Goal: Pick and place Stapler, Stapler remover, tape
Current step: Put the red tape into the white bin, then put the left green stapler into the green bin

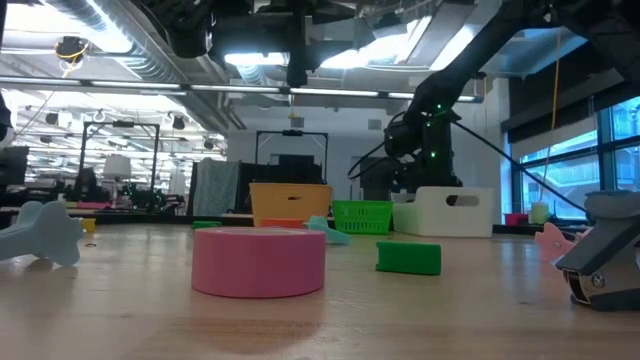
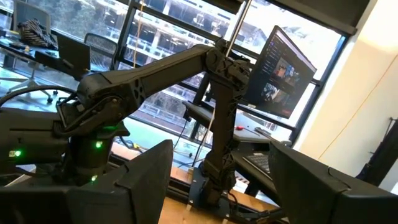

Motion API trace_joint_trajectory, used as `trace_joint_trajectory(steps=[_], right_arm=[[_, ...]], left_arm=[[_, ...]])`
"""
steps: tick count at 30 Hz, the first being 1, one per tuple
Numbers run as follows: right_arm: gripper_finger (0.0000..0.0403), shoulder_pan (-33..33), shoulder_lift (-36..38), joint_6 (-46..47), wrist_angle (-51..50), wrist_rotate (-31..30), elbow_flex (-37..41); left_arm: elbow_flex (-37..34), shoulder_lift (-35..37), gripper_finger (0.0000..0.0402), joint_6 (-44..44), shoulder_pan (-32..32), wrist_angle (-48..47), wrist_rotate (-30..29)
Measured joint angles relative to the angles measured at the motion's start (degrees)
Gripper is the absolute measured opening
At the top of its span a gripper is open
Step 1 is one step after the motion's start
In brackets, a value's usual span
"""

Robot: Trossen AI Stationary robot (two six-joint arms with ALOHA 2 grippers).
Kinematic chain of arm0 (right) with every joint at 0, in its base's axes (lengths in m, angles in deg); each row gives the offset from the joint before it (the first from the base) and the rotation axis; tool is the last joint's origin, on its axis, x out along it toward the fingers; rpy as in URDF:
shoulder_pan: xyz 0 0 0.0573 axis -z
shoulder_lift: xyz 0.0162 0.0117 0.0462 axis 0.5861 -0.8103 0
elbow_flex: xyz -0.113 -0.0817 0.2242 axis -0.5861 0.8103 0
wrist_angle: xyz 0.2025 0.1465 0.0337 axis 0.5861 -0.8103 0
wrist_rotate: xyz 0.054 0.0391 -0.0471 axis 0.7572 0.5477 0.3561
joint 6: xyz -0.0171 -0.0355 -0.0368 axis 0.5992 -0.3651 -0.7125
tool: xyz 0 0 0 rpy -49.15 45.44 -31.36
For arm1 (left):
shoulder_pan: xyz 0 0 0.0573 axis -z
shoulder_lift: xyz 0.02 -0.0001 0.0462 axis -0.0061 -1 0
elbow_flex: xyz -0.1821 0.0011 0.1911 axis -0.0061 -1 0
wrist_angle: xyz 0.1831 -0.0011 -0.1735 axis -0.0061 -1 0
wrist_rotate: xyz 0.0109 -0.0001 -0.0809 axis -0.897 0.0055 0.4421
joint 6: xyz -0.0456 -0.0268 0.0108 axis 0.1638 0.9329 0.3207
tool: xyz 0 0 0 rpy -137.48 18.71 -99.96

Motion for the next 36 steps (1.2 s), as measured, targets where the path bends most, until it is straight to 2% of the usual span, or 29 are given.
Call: trace_joint_trajectory(steps=[4,7,11,15,20,25,27,31,34,36], right_arm=[[0.0253,0.0,1.4,1.3,-0.3,1.6,0.0],[0.0276,-0.3,5.4,2.8,0.6,1.7,0.0],[0.0282,-1.7,14.3,5.4,3.0,1.9,0.0],[0.0277,-4.1,24.2,8.9,2.9,6.0,0.0],[0.0275,-10.9,36.3,14.0,0.5,10.4,0.0],[0.0274,-22.9,45.5,23.1,-0.3,10.2,0.7],[0.0274,-28.7,48.2,27.4,0.7,7.0,1.6],[0.0274,-40.0,51.7,34.8,0.9,-3.9,4.5],[0.0274,-45.8,53.0,40.4,0.7,-11.8,7.9],[0.0274,-48.1,53.2,43.8,0.7,-15.3,10.5]], left_arm=[[0.0,0.0,0.0254,0.0,0.0,0.0,0.1],[0.0,0.0,0.0254,-0.1,0.0,0.0,2.0],[0.0,0.0,0.0254,-0.1,0.0,0.0,3.6],[0.0,0.0,0.0254,-1.4,0.0,-0.1,5.4],[0.0,0.0,0.0254,-2.2,0.0,-0.5,9.0],[0.0,0.0,0.0254,-2.1,0.0,-5.1,13.5],[0.0,0.0,0.0254,-2.4,0.0,-8.1,15.8],[0.0,0.2,0.0254,-5.0,0.0,-18.0,19.6],[0.0,1.1,0.0254,-10.2,0.1,-31.4,19.5],[0.0,2.0,0.0254,-14.2,0.1,-41.0,16.8]])
